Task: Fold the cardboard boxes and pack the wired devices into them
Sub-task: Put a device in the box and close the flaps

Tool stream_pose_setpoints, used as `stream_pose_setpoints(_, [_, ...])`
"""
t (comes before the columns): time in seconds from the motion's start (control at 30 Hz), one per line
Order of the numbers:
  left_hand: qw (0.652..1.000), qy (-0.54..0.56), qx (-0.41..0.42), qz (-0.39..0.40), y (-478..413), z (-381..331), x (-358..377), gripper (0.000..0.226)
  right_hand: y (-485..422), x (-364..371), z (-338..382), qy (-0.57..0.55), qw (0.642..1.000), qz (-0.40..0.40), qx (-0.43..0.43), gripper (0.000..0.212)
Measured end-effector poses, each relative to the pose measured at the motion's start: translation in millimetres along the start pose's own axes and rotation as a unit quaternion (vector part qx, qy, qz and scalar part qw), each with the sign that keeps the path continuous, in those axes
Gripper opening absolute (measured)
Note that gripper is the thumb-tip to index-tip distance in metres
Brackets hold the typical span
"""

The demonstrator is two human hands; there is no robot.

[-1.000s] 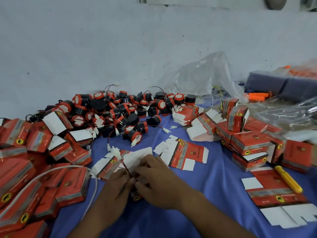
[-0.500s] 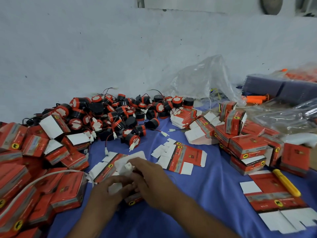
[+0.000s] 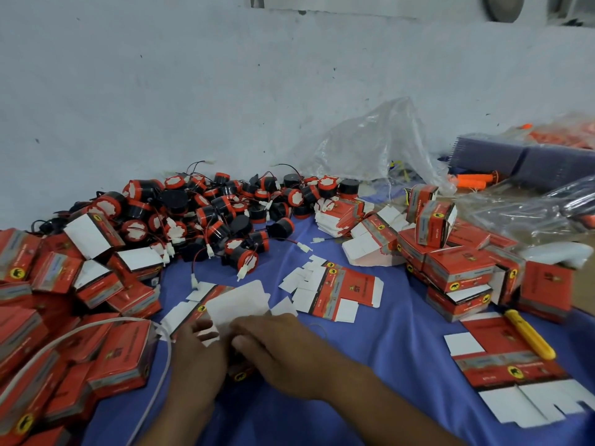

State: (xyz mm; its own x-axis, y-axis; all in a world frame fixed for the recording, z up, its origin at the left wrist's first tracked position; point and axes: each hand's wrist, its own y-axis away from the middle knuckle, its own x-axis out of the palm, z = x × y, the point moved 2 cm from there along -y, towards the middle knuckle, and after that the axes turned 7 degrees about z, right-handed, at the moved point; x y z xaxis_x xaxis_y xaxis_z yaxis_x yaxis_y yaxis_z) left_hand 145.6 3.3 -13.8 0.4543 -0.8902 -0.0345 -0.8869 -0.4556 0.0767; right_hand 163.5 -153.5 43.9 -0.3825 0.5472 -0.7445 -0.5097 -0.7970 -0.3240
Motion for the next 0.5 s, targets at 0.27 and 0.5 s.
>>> stream_pose_setpoints(0.27, [0.998,0.036,0.042,-0.02,7,4,-1,0.044,0,19,-22,-0.05,0.97,-0.168,0.166,0.023])
stream_pose_setpoints(0.5, [0.994,0.01,0.101,0.03,21,0,-7,0.026,-2,23,-22,0.053,0.992,-0.082,0.075,0.023])
